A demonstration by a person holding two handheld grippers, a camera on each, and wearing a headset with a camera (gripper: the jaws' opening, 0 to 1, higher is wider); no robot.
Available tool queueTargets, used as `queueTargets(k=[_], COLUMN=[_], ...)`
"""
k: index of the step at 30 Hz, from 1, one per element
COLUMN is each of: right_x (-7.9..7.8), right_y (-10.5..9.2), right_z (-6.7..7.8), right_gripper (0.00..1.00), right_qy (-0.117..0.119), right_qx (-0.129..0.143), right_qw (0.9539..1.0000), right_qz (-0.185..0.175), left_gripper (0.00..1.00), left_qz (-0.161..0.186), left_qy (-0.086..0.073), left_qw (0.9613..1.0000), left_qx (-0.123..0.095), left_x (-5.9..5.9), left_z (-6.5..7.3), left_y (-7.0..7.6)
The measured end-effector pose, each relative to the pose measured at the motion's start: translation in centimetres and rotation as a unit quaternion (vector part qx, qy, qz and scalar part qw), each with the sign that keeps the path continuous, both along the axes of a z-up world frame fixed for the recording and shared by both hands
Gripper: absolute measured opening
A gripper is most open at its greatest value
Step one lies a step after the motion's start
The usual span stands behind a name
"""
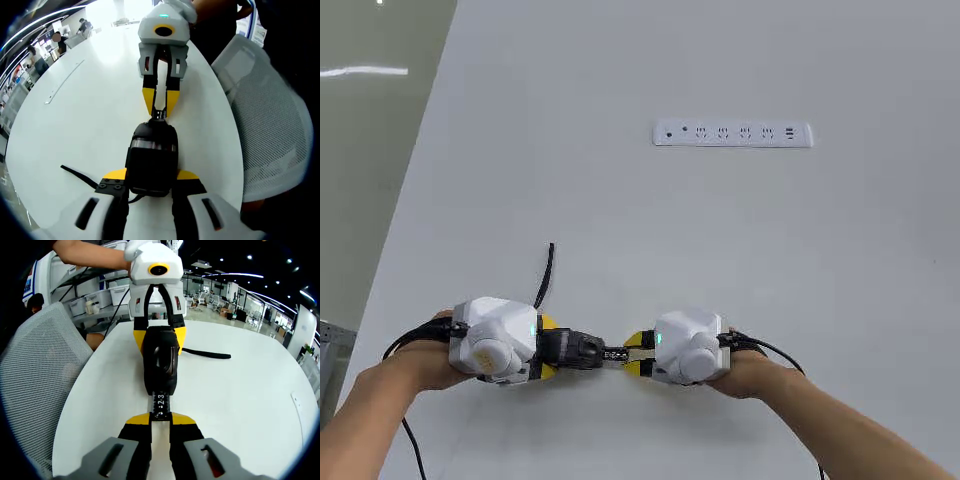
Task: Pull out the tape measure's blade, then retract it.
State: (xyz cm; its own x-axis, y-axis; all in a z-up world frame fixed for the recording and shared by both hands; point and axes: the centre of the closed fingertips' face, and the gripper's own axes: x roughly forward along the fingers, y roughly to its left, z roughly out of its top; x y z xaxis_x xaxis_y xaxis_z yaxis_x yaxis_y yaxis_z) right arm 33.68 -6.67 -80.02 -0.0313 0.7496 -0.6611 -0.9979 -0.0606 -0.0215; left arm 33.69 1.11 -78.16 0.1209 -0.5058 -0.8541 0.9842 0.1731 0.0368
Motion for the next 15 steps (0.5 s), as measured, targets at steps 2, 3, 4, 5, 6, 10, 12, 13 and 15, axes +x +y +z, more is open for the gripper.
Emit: queueTargets(k=[2,3,4,5,6,10,12,13,15], right_x=[0.01,0.02,0.03,0.04,0.04,0.10,0.13,0.14,0.17], right_y=[-0.09,-0.14,-0.20,-0.25,-0.29,-0.57,-0.71,-0.77,-0.93], right_z=[0.00,0.00,-0.01,-0.01,-0.01,0.01,0.01,0.01,0.01], right_gripper=[0.10,0.10,0.10,0.10,0.10,0.10,0.10,0.10,0.10], right_qy=[0.000,0.000,0.000,0.000,0.001,0.000,0.001,0.000,0.000], right_qx=[0.000,0.000,-0.001,-0.001,-0.001,-0.002,-0.003,-0.003,-0.004], right_qw=[1.0000,1.0000,1.0000,1.0000,1.0000,1.0000,1.0000,1.0000,1.0000], right_qz=[0.001,0.001,0.001,0.001,0.001,0.001,0.001,0.001,0.001], left_gripper=[0.29,0.29,0.29,0.29,0.29,0.29,0.29,0.29,0.29], left_qz=[0.000,0.000,0.000,0.000,0.000,0.000,0.001,0.001,0.001], left_qy=[0.000,0.000,0.000,0.000,0.000,0.000,0.000,0.000,0.000], left_qw=[1.0000,1.0000,1.0000,1.0000,1.0000,1.0000,1.0000,1.0000,1.0000], left_qx=[0.000,0.000,0.000,0.000,0.000,-0.001,-0.001,-0.001,-0.001], left_x=[-0.01,0.00,0.00,0.01,0.01,0.02,0.02,0.02,0.03], left_z=[0.02,0.03,0.04,0.03,0.04,0.02,0.00,-0.03,-0.08], left_y=[-0.01,-0.01,-0.01,0.00,0.00,0.04,0.05,0.07,0.08])
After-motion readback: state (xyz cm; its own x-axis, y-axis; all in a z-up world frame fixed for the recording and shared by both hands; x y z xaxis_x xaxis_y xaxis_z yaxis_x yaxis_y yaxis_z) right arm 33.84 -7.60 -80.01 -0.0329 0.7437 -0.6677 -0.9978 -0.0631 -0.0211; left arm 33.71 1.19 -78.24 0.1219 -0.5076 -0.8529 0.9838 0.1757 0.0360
